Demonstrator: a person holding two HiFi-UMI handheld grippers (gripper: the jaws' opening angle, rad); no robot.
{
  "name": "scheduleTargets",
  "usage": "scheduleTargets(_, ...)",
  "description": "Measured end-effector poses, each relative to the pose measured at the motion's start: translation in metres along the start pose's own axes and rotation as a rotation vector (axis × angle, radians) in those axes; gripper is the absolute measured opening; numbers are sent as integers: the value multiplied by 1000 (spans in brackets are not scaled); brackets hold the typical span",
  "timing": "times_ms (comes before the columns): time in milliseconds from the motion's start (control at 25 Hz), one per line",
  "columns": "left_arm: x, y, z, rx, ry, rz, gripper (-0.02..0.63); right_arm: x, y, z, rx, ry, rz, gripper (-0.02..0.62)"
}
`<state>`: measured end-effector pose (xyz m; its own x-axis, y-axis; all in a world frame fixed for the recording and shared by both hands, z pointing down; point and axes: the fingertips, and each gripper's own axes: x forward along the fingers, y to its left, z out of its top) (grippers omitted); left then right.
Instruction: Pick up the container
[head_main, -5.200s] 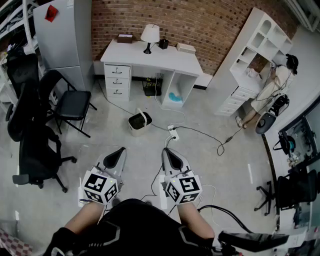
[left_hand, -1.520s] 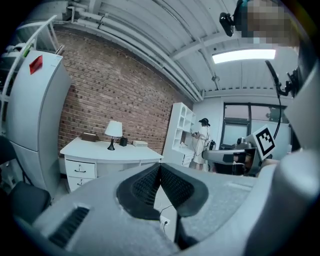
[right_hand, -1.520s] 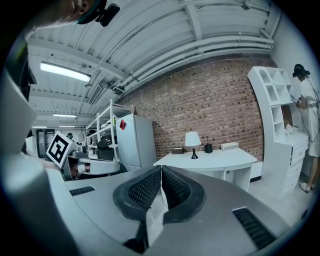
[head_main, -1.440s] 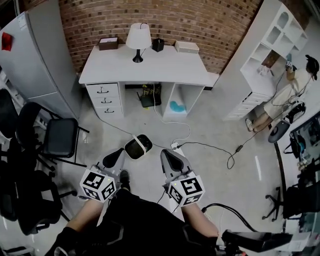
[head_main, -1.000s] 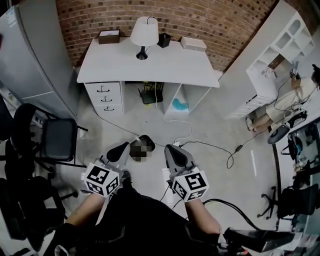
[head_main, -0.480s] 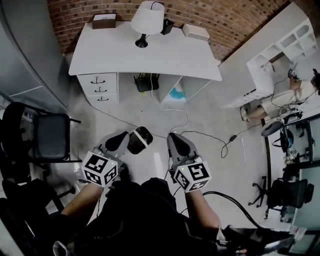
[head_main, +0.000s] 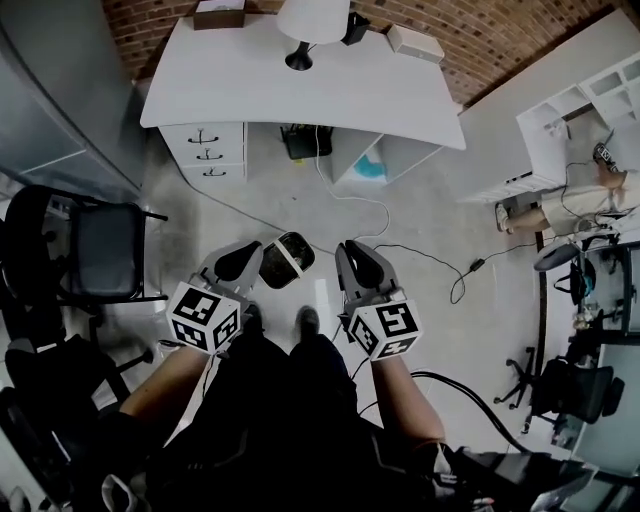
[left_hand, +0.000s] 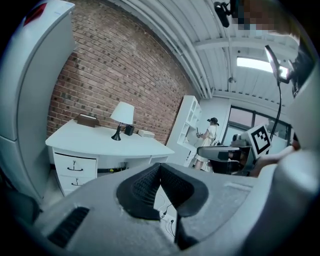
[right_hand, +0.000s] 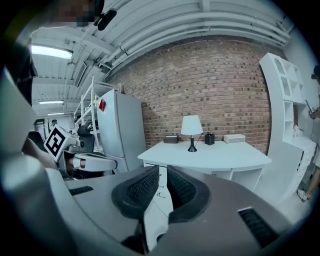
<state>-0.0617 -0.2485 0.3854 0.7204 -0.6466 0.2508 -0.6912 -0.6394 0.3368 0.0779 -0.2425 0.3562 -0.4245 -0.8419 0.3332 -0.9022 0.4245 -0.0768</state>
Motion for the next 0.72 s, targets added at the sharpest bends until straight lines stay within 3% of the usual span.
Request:
scheduleTargets(120, 17, -2, -8, -6, 0, 17, 6, 13, -14, -19, 10, 31, 41, 22)
scheduleTargets(280, 44, 1, -29, -20, 25, 86, 6, 35, -33, -53, 19, 94, 114, 128)
scheduleTargets(440, 66, 9, -57, -56, 60, 169, 6, 57, -49, -89, 16, 160, 185, 151)
scheduleTargets(600, 86, 12, -81, -25, 111, 234, 5, 81, -58, -122, -19, 212, 264, 169)
scheduleTargets(720, 96, 20, -104, -91, 117, 272, 6, 93, -60, -146, -38, 242, 310, 172)
